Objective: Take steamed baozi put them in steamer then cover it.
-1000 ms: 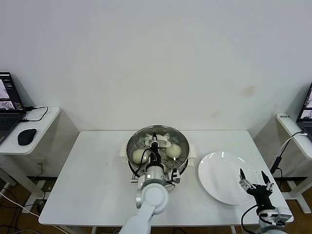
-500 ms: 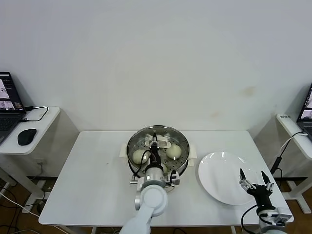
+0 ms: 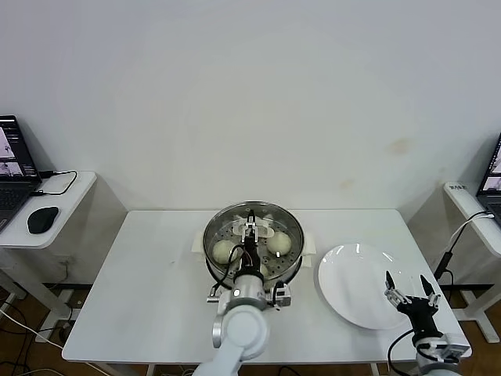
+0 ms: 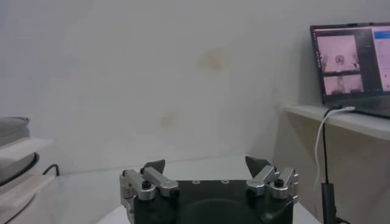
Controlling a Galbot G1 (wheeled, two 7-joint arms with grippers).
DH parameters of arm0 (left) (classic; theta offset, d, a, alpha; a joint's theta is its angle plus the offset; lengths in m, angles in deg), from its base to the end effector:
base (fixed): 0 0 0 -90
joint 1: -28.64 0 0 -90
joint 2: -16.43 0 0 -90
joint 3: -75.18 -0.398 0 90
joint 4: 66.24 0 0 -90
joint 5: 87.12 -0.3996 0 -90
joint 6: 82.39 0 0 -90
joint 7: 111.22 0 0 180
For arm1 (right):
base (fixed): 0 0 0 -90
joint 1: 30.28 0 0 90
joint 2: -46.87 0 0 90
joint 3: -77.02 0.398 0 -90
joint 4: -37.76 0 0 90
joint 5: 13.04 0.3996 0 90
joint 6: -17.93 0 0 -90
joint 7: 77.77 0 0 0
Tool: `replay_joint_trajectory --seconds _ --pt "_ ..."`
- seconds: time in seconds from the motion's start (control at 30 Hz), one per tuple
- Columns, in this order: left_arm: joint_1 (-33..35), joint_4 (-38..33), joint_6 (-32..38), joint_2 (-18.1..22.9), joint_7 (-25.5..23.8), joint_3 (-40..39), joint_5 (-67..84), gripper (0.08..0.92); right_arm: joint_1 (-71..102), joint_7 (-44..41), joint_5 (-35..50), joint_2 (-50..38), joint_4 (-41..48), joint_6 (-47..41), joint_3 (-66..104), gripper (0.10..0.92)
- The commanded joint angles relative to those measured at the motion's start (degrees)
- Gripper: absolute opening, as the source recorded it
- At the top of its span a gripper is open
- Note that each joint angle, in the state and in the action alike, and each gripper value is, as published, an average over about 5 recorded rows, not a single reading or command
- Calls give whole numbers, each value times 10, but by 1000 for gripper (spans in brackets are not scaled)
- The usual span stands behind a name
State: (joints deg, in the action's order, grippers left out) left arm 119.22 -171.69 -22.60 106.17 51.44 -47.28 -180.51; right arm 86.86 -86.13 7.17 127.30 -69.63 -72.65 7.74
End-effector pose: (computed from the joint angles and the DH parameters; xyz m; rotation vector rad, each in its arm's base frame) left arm 0.3220 -0.2054 -0.2958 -0.1057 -2.3027 -2.1260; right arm 0.2023 -0.1794 -0.3872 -0.2201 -3.0392 -0.1043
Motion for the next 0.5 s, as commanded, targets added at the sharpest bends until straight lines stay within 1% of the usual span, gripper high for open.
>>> replay_joint_trajectory --seconds 0.03,0.13,0.23,0.37,0.43,0.5 --pt "27 -84 3 -12 -6 -2 1 685 4 -1 0 -3 -1 -1 -1 823" --pt "41 -107 4 -19 -6 1 5 765 6 -1 1 -6 -1 -2 -2 823" --pt "57 -137 5 -27 -6 7 14 812 10 0 3 -8 -2 -4 -5 823" --pt "90 -201 16 -46 3 34 66 822 21 5 7 -15 -10 -13 -16 823" --pt "107 -237 30 -56 9 62 116 823 31 8 10 -25 -18 -21 -25 823" --pt "124 -271 47 -66 20 98 198 823 41 12 12 -37 -28 -26 -37 822"
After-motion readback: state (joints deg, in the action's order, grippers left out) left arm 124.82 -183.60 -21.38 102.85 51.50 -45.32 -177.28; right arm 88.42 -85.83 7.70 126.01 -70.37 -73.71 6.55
